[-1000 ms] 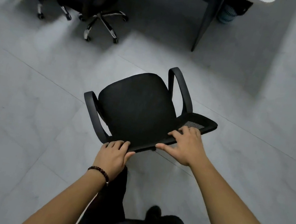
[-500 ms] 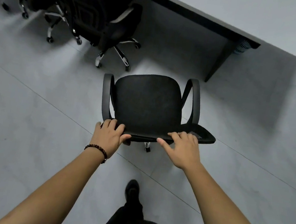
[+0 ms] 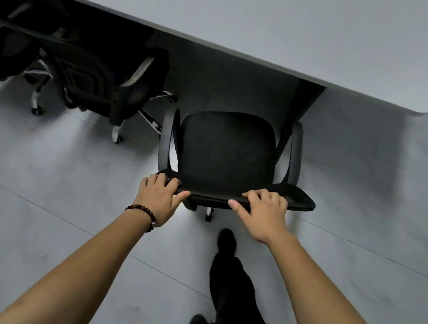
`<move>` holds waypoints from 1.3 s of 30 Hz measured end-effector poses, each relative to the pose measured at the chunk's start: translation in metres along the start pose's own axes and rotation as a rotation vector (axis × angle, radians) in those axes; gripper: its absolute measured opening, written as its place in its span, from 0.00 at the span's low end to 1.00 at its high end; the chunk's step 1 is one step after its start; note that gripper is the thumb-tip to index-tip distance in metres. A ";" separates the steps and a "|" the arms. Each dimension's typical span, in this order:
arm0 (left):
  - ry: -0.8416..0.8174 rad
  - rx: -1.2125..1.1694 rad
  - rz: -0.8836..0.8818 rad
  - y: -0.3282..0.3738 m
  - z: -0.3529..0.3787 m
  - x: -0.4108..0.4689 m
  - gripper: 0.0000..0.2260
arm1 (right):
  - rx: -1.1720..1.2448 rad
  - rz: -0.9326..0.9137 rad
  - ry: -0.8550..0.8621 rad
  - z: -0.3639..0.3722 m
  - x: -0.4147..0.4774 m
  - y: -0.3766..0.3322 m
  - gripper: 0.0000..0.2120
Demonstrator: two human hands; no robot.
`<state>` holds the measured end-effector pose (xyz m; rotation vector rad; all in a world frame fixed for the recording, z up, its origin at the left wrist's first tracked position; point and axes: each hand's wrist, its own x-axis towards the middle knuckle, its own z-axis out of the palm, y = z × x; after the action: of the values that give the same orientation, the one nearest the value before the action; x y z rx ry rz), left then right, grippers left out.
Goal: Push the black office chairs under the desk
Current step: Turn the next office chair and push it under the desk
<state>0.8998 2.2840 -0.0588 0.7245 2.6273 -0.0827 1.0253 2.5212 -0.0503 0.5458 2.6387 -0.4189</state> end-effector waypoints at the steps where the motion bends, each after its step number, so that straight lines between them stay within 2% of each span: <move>1: -0.001 -0.002 0.005 0.003 -0.008 0.015 0.28 | 0.005 0.002 0.004 -0.008 0.013 0.004 0.33; 4: -0.022 0.011 0.021 0.016 -0.031 0.057 0.26 | 0.008 0.017 -0.022 -0.034 0.052 0.019 0.34; 10: -0.059 0.010 0.037 0.017 -0.063 0.125 0.30 | 0.029 0.042 -0.045 -0.068 0.109 0.023 0.34; 16: -0.027 0.053 0.092 -0.010 -0.089 0.174 0.37 | 0.085 0.101 -0.052 -0.081 0.143 -0.004 0.34; 24: -0.030 0.083 0.252 -0.081 -0.120 0.237 0.35 | 0.183 0.247 0.026 -0.082 0.180 -0.077 0.34; 29: -0.059 0.058 0.313 -0.125 -0.138 0.271 0.25 | 0.217 0.360 0.040 -0.082 0.201 -0.132 0.33; 35: -0.103 0.071 0.331 -0.155 -0.148 0.284 0.27 | 0.335 0.376 0.050 -0.069 0.205 -0.167 0.33; 37: -0.110 0.062 0.327 -0.155 -0.149 0.281 0.28 | 0.360 0.362 0.073 -0.068 0.200 -0.159 0.38; 39: -0.096 0.069 0.309 -0.147 -0.150 0.273 0.29 | 0.312 0.434 0.102 -0.067 0.191 -0.146 0.42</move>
<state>0.5570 2.3122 -0.0402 1.1122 2.4010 -0.1152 0.7799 2.4768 -0.0474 1.2361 2.4590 -0.6790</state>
